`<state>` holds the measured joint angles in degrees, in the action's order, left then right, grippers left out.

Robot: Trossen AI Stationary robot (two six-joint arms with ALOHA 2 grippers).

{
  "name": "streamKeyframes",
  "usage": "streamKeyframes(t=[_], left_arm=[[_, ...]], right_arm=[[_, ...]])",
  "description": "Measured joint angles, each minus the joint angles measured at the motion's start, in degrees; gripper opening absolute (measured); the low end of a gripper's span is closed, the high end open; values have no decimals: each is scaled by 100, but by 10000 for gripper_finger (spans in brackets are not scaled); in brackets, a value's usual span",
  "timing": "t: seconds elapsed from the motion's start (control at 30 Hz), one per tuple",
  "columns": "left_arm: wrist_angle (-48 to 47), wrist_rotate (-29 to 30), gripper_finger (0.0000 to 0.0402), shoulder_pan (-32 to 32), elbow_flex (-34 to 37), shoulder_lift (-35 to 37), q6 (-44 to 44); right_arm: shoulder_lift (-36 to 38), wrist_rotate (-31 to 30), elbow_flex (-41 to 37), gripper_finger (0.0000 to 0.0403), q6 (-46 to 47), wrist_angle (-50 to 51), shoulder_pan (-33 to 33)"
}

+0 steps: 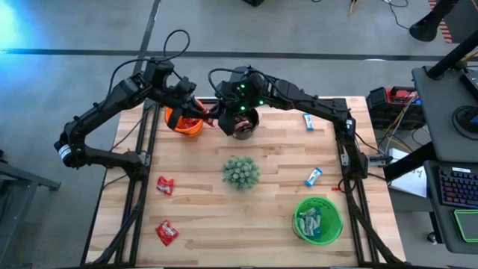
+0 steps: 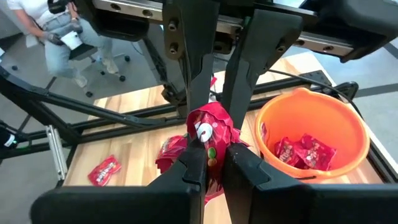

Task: Sort candy
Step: Put the red candy into the orange bucket

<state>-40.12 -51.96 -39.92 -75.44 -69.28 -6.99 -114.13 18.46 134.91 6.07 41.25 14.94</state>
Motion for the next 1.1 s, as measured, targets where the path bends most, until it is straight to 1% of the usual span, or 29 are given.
streamKeyframes(t=[0.27,0.6,0.77,1.1], left_arm=[[2,-103,7,0,0,24,180],[39,-144,2,-4,2,136,50],[67,-261,1,-7,2,197,-8],[-20,-263,0,-9,2,199,54]], right_arm=[[2,69,0,34,-12,2,7],[59,102,0,34,75,-194,4],[72,152,0,34,182,-306,0],[77,127,0,34,158,-292,2]])
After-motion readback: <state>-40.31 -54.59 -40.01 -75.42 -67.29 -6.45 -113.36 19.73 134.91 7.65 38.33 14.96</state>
